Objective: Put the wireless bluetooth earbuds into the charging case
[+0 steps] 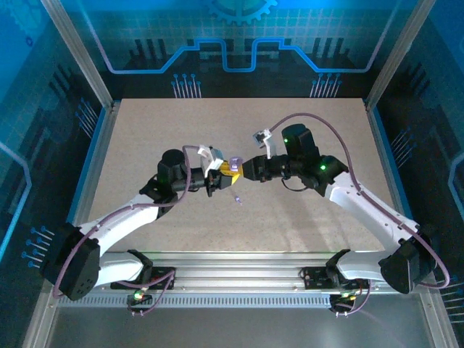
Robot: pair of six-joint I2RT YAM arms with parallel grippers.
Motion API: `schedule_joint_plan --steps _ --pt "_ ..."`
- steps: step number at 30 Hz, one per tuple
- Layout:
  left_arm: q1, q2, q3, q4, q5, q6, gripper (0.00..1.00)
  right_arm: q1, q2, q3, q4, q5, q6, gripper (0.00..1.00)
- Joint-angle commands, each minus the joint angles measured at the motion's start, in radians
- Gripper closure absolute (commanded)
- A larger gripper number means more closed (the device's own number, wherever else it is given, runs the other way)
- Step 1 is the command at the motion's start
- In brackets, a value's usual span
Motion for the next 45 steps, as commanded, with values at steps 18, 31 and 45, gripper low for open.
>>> schedule_joint_plan --steps 18,31,45 --pt "0.141 -0.171 -0.14 0.009 -0.075 -0.163 0.95 0.021 0.058 0.069 -0.424 0.358 0.178 0.74" --pt "0.143 -0.427 -0.191 -0.286 -0.252 -0.136 0.94 0.117 0.372 0.244 -0.575 0.376 0.069 0.74" --pt "0.143 -0.608 -0.214 -0.494 -0.365 -0.107 0.95 0.181 0.681 0.469 -0.693 0.451 -0.091 0.68"
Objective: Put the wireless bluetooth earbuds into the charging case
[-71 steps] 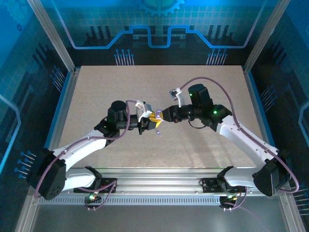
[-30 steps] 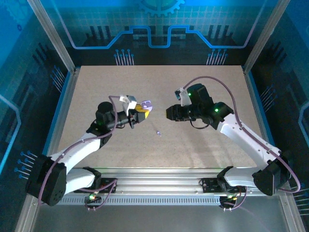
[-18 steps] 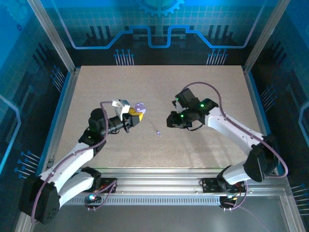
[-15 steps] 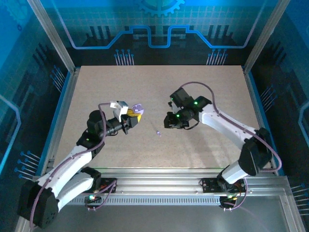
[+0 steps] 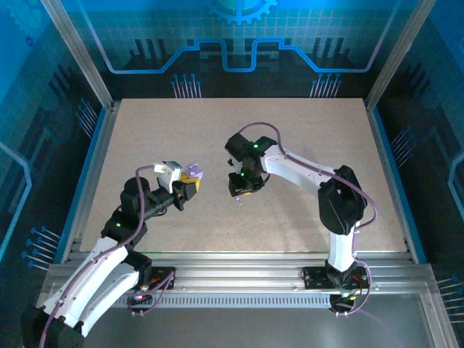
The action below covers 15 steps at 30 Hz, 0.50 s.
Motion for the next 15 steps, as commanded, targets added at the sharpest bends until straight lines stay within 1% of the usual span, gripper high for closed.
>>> schedule_joint_plan --steps 1,15 --pt "0.006 -0.024 -0.009 -0.054 -0.038 0.025 0.95 0.016 0.053 0.048 -0.075 0.035 -0.066 0.67" --pt "0.006 -0.032 -0.006 -0.074 -0.058 0.044 0.95 0.017 0.232 0.178 -0.102 0.064 -0.164 0.67"
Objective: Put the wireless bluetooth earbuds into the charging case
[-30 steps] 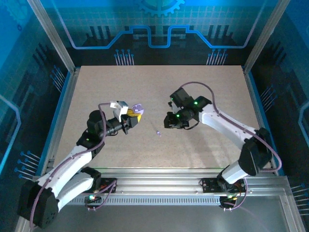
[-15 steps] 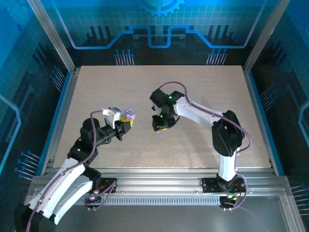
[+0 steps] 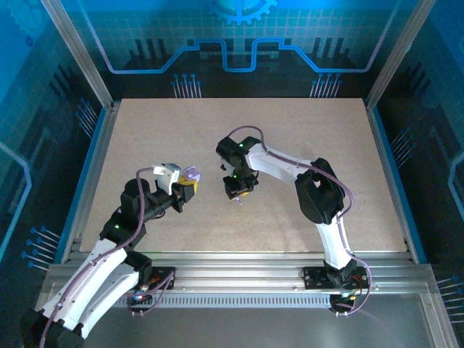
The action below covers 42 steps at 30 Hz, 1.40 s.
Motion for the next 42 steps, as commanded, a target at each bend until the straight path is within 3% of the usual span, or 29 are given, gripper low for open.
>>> schedule_joint_plan --steps 1,28,42 --pt "0.006 -0.011 -0.001 -0.01 -0.016 0.03 0.95 0.011 0.045 0.049 -0.046 0.017 -0.041 0.67" --pt "0.006 -0.008 0.004 -0.002 -0.015 0.033 0.95 0.016 0.168 0.106 -0.059 0.024 -0.085 0.7" --pt "0.006 -0.006 -0.002 -0.001 -0.01 0.036 0.94 0.021 0.182 0.1 -0.038 0.055 -0.089 0.77"
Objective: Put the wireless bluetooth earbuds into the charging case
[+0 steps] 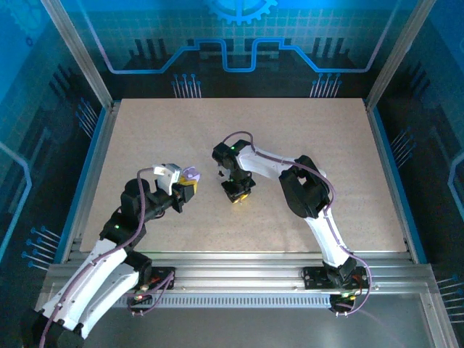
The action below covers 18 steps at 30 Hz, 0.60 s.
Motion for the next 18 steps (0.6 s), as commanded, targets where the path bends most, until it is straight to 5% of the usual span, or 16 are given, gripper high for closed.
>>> schedule_joint_plan --steps 1,18 --pt "0.007 -0.006 -0.003 0.002 0.0 0.018 0.94 0.019 0.027 0.014 0.008 0.009 -0.011 0.77" --pt "-0.006 0.041 -0.013 0.024 0.046 0.022 0.95 0.024 -0.115 -0.142 0.161 0.011 0.086 0.84"
